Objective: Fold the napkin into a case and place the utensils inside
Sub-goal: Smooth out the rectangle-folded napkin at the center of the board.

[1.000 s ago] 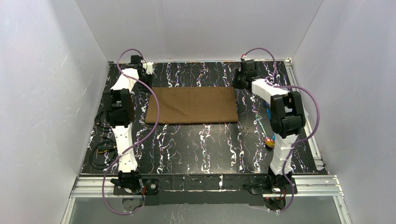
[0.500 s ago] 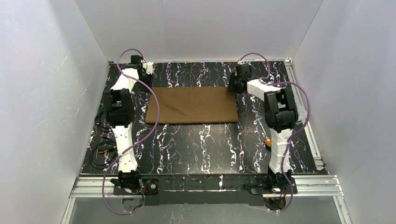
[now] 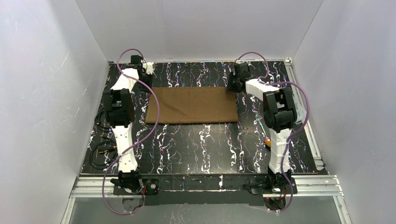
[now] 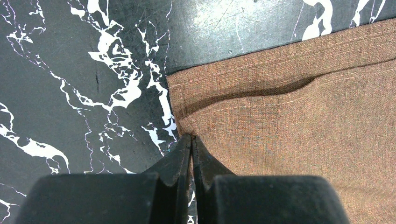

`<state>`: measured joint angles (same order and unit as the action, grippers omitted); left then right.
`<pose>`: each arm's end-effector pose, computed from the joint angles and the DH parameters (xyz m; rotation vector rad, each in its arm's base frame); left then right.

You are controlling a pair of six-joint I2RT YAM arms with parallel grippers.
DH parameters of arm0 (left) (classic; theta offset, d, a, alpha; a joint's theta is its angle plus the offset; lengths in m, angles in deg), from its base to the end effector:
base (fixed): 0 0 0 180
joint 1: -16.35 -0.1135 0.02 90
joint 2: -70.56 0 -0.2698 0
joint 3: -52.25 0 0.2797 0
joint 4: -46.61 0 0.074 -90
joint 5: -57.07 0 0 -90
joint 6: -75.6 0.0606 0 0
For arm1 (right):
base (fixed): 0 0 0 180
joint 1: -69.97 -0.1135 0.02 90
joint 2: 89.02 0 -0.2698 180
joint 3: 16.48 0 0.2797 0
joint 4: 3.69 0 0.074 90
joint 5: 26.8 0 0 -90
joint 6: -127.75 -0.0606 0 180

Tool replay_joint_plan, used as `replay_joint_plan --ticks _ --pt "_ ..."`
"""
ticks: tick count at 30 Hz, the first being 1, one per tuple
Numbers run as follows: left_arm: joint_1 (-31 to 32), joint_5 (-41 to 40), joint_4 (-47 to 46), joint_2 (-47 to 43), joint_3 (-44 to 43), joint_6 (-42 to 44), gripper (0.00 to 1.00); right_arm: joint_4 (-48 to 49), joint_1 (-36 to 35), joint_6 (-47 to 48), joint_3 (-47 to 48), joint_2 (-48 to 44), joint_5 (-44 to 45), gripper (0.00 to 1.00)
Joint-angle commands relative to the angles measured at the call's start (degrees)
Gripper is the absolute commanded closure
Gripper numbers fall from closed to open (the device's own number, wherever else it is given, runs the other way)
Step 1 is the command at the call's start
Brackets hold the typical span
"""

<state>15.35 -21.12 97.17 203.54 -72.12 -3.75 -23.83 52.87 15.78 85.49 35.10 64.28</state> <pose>0.5489 -0.0028 0.1545 0.2903 2.5648 -0.1933 0.5069 0.1547 0.1408 0.1087 2.3284 0.3240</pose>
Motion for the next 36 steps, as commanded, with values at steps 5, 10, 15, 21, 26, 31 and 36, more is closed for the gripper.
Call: replay_joint_plan --ticks 5,10,15,21,26,31,36 --pt "0.2 0.9 0.6 -2.0 0.6 0.8 1.0 -3.5 -2.2 1.4 2.7 1.4 6.4 0.52" --pt "0.2 0.9 0.7 -2.1 0.5 0.9 1.0 -3.7 -3.1 1.9 3.0 1.6 9.2 0.62" --pt "0.2 0.7 0.9 -2.2 0.4 1.3 1.0 -4.0 -3.4 1.8 3.7 2.5 9.6 0.79" --pt "0.2 0.9 1.6 -1.8 -0.8 1.3 1.0 -1.7 -3.6 2.3 1.5 -0.4 11.6 0.99" --pt "0.2 1.1 2.0 -1.8 -1.7 0.9 1.0 4.6 -3.6 3.5 -3.5 -6.8 14.7 0.99" --pt "0.2 1.7 2.3 -1.7 -3.5 0.2 1.0 6.7 -3.6 4.2 -6.9 -10.0 18.9 0.99" --pt "2.3 0.9 2.7 -0.4 -6.6 0.6 1.0 6.4 -3.5 4.0 -6.6 -8.9 17.2 0.99"
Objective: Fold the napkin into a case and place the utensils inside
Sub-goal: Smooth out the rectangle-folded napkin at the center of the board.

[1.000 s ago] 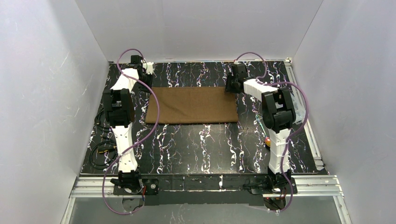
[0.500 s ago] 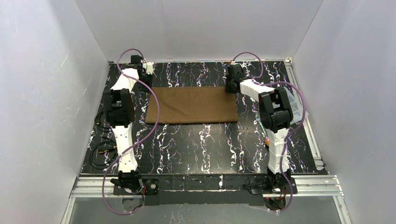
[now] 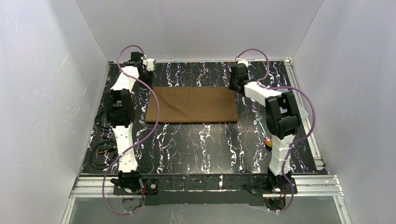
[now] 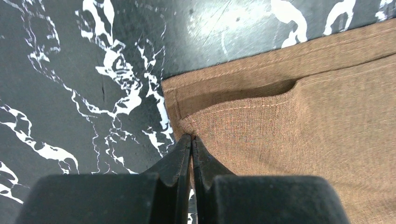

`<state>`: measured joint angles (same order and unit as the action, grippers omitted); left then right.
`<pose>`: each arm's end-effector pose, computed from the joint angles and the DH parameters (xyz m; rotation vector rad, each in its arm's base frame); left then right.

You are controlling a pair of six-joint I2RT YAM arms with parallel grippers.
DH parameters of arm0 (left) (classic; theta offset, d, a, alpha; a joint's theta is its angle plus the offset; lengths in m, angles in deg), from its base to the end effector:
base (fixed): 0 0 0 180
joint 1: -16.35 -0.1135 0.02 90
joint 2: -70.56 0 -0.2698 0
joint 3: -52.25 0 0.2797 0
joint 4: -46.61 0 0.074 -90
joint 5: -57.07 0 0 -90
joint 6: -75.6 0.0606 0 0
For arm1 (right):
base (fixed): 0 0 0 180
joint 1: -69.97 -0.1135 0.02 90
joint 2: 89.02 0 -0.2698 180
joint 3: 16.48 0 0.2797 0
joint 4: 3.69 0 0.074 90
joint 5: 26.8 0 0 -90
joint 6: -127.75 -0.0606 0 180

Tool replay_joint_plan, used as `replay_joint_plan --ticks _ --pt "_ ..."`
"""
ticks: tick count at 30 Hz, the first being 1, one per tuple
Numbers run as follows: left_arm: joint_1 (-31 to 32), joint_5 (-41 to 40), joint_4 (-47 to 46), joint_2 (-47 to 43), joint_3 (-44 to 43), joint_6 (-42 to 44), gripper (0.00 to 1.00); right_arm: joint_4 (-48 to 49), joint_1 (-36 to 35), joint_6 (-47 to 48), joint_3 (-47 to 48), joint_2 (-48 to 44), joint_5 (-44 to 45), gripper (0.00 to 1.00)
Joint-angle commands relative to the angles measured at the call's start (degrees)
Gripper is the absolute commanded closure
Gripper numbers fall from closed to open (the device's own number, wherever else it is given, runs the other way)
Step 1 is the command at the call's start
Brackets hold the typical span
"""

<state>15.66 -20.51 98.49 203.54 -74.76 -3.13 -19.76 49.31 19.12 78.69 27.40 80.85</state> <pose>0.5531 -0.0064 0.1690 0.3154 2.5371 -0.1998 0.4795 0.1612 0.1739 0.1290 2.1833 0.0441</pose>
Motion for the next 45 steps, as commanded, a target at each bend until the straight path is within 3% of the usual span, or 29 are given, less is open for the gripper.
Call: replay_joint_plan --ticks 1,2,4,6,12,17,31,33,36,38,40,45 --pt "2.0 0.0 1.4 0.1 -4.6 0.1 1.0 2.2 0.0 0.5 0.6 -0.8 -0.6 0.99" --pt "2.1 -0.3 1.5 0.5 -5.1 0.1 1.0 2.3 -0.1 0.3 0.9 -0.4 -1.9 0.99" --pt "2.1 -1.0 1.6 1.2 -5.4 0.4 1.0 2.9 -0.5 -0.1 1.7 0.5 -5.0 0.81" --pt "2.1 -1.4 1.4 1.6 -5.0 0.6 1.0 3.2 -1.0 0.0 2.2 1.3 -7.7 0.74" --pt "2.1 -2.0 0.6 2.4 -4.0 0.7 1.0 5.7 -2.0 0.4 4.6 4.9 -14.0 0.77" --pt "2.3 -4.9 -1.1 2.0 -0.8 1.7 1.0 2.2 -1.1 0.1 6.3 7.9 -10.1 0.85" --pt "4.6 -11.6 -1.9 4.3 -1.3 3.7 1.0 2.9 2.8 -1.6 -1.4 4.0 -4.3 0.86" --pt "4.7 -13.3 -1.9 4.6 -1.5 3.8 1.0 3.2 3.0 -1.9 -2.4 3.4 -4.2 0.82" --pt "4.8 -13.5 -1.9 4.9 -1.6 3.7 1.0 4.0 3.3 -2.4 -3.4 2.0 -7.0 0.62" --pt "4.7 -13.3 -1.7 4.6 -1.6 3.4 0.94 5.6 3.3 -2.8 -3.9 0.6 -9.3 0.57" --pt "4.7 -12.6 -0.8 3.8 -2.4 3.0 0.81 5.5 3.3 -3.3 -3.4 -0.6 -10.1 0.54" --pt "3.7 -8.5 2.7 0.1 -7.4 1.8 0.51 2.4 3.2 -3.3 -0.3 -1.1 -10.7 0.56"
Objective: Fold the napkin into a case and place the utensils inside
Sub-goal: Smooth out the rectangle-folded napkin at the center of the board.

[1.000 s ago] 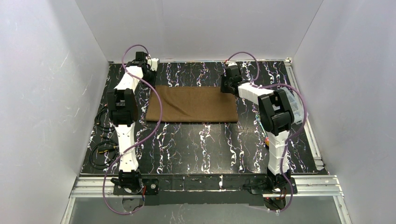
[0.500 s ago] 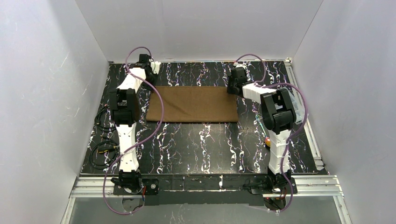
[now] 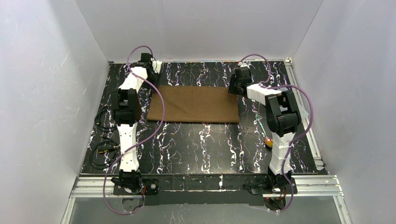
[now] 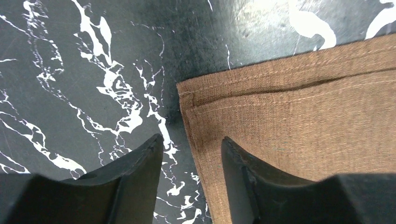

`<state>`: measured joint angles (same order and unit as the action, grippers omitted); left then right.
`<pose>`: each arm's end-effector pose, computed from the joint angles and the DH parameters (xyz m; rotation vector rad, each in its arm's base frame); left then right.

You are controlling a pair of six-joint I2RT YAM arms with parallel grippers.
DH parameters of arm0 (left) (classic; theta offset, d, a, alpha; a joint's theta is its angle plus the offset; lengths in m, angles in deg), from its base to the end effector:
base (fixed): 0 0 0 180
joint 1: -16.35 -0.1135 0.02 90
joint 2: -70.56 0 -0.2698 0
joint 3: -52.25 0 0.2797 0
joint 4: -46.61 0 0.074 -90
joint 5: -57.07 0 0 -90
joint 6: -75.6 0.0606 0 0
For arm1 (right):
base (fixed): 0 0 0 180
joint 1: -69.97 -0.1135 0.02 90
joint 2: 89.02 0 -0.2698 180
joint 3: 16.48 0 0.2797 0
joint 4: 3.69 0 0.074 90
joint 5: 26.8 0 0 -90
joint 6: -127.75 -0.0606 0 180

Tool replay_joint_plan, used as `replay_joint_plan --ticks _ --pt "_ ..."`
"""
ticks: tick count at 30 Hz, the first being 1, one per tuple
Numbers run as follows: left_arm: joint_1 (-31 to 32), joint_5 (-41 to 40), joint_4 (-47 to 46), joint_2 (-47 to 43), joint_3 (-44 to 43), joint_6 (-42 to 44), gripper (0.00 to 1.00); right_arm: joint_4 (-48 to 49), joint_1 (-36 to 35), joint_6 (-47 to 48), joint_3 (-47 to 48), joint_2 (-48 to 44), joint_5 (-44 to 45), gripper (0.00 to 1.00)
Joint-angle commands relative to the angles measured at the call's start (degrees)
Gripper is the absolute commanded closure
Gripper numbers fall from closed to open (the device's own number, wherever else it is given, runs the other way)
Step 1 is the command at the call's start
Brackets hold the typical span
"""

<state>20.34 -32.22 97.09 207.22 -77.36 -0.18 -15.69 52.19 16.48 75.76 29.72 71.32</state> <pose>0.5646 -0.0401 0.1508 0.4122 2.5424 0.0510 0.4834 0.1460 0.1418 0.1450 2.2385 0.2114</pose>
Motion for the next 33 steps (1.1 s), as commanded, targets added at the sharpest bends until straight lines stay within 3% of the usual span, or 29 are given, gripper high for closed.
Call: replay_joint_plan --ticks 1,2,5,7,11,15,20,23,28,33 --pt "-1.3 4.1 4.4 -4.4 -5.8 -1.5 0.44 -1.3 0.1 -0.9 2.6 -3.6 -1.6 0.58" --pt "-1.4 5.0 5.1 -4.9 -6.9 -1.5 0.39 -0.9 0.1 -1.4 2.6 -3.7 -2.1 0.59" --pt "-1.4 10.0 8.5 -6.1 -9.2 -1.9 0.38 -0.8 0.0 -3.3 3.6 -2.4 -7.1 0.65" --pt "-1.0 17.5 10.9 -7.0 -8.2 -2.8 0.39 -0.8 -0.2 -4.7 5.2 -0.7 -13.1 0.69" --pt "3.7 23.9 14.1 -7.7 -1.9 -0.6 0.42 -2.7 -0.4 -7.1 9.8 4.1 -22.1 0.77" --pt "6.6 27.3 14.2 -4.8 1.8 -1.3 0.49 -5.4 -0.3 -9.0 14.0 8.1 -25.4 0.81" --pt "6.5 24.6 15.5 0.9 0.0 -0.9 0.53 -11.9 -0.5 -7.6 17.2 9.2 -21.5 0.84" --pt "6.6 21.9 14.4 1.9 1.0 0.0 0.54 -10.2 -2.0 -7.5 15.4 6.1 -21.5 0.84" --pt "6.6 21.4 12.8 1.3 3.2 0.1 0.55 -2.7 -4.8 -16.4 12.6 6.6 -40.9 0.83" --pt "6.6 21.1 12.4 1.0 3.7 0.6 0.55 0.7 -9.4 -21.0 13.3 9.6 -54.7 0.83"
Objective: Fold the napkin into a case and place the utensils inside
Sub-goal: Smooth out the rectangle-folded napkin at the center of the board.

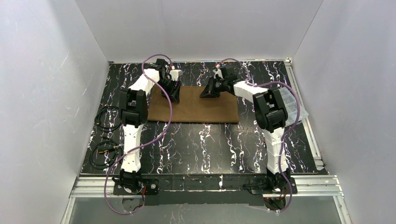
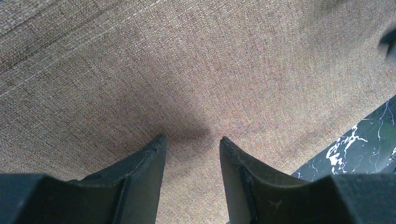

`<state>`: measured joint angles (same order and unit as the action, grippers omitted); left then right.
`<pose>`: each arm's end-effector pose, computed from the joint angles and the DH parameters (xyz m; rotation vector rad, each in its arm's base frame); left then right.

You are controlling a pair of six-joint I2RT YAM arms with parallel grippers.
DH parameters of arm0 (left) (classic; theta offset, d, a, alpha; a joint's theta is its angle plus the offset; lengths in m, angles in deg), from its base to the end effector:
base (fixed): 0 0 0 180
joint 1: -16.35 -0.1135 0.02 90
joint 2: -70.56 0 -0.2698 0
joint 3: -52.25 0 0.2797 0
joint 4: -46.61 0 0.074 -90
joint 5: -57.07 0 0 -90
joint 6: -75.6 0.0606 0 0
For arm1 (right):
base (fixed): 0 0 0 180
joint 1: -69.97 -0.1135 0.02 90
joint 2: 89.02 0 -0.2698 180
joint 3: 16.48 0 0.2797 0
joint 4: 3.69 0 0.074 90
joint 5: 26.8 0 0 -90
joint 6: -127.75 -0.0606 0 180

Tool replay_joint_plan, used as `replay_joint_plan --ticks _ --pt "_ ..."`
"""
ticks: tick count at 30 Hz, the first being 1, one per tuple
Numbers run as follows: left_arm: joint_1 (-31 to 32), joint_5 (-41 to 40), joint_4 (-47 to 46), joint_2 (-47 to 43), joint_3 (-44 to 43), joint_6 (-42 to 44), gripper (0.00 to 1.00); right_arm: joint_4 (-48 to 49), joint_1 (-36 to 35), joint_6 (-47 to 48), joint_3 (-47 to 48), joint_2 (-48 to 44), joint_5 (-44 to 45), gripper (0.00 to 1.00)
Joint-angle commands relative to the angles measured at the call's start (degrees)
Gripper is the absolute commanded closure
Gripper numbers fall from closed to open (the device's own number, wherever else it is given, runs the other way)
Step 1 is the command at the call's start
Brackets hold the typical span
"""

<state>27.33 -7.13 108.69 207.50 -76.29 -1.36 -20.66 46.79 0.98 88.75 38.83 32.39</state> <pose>0.5219 -0.1281 0.1357 0.6734 2.6486 -0.6169 0.4850 0.2414 0.1386 -0.0250 2.4128 1.1338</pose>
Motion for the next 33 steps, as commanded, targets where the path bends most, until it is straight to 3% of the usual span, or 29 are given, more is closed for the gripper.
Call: replay_joint_plan --ticks 1,5,12,19,21,26,33 --pt "-0.3 -4.1 0.8 0.7 2.7 1.9 0.55 7.2 -4.8 -6.7 0.1 1.0 -18.1 0.83" --pt "-0.1 -4.6 0.8 0.6 2.6 2.2 0.55 5.0 -6.6 -6.4 0.1 3.6 -22.6 0.83" --pt "0.1 -5.5 0.5 0.6 2.5 2.5 0.56 -5.8 -6.7 0.6 -2.9 5.9 -21.6 0.88" --pt "0.4 -6.3 0.1 0.3 2.3 2.7 0.56 -6.3 -6.2 1.4 -4.5 8.2 -19.0 0.9" --pt "0.4 -6.1 0.5 -1.1 1.7 2.4 0.51 -5.4 -6.0 0.5 -5.0 8.4 -18.2 0.91" --pt "0.4 2.4 4.9 -7.6 -1.1 0.4 0.44 -4.8 -5.4 0.1 -6.5 7.8 -15.8 0.91" --pt "4.7 21.4 8.1 -10.2 7.9 -4.0 0.54 -1.6 -5.3 -1.6 -9.1 6.8 -14.9 0.91"
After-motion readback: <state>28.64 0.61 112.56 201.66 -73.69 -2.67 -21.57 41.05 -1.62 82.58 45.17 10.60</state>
